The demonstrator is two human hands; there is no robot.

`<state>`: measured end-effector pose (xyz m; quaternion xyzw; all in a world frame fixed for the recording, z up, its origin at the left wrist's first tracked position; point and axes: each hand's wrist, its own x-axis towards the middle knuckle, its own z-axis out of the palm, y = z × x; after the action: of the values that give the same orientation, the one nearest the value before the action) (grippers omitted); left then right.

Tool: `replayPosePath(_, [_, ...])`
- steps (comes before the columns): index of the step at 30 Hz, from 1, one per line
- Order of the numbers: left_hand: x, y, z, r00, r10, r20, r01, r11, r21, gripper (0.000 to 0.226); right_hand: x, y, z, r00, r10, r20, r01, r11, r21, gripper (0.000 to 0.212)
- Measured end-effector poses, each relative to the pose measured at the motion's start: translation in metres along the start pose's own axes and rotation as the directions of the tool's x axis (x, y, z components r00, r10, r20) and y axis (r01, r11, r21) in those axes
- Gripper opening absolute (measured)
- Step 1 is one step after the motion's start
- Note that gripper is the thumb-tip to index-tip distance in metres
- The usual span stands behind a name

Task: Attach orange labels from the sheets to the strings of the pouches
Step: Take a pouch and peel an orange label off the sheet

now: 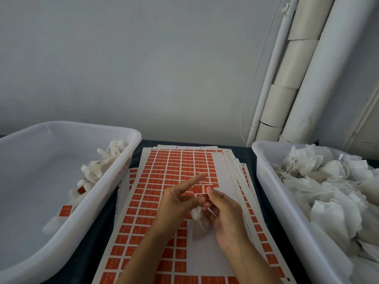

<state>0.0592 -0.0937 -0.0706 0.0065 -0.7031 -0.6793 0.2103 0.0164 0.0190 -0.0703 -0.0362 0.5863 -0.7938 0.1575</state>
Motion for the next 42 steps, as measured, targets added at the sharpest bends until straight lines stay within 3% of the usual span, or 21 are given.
replayPosePath(19, [-0.0008, -0.0027, 0.0012, 1.0, 0.025, -0.009, -0.025, 1.0, 0.012, 0.053, -0.005, -0.0016, 0.0016, 0.999, 0.013, 0.033, -0.014, 1.0, 0.027, 0.026])
replayPosePath(36, [-0.0012, -0.0026, 0.0028, 0.999, 0.041, 0.022, -0.04, 0.999, -0.016, 0.045, -0.0034, 0.0021, 0.0015, 0.998, -0.041, -0.049, 0.04, 0.999, -0.016, 0.014])
replayPosePath(40, [-0.0024, 0.0011, 0.0069, 0.992, 0.108, -0.064, -0.106, 0.994, 0.035, 0.05, -0.0024, 0.0045, 0.0023, 0.996, -0.054, -0.077, 0.054, 0.998, -0.011, 0.012])
replayPosePath(42, [-0.0029, -0.0022, 0.0082, 0.988, 0.076, -0.133, -0.073, 0.997, 0.028, 0.057, -0.001, 0.0056, 0.002, 0.993, -0.077, -0.086, 0.075, 0.997, -0.022, 0.011])
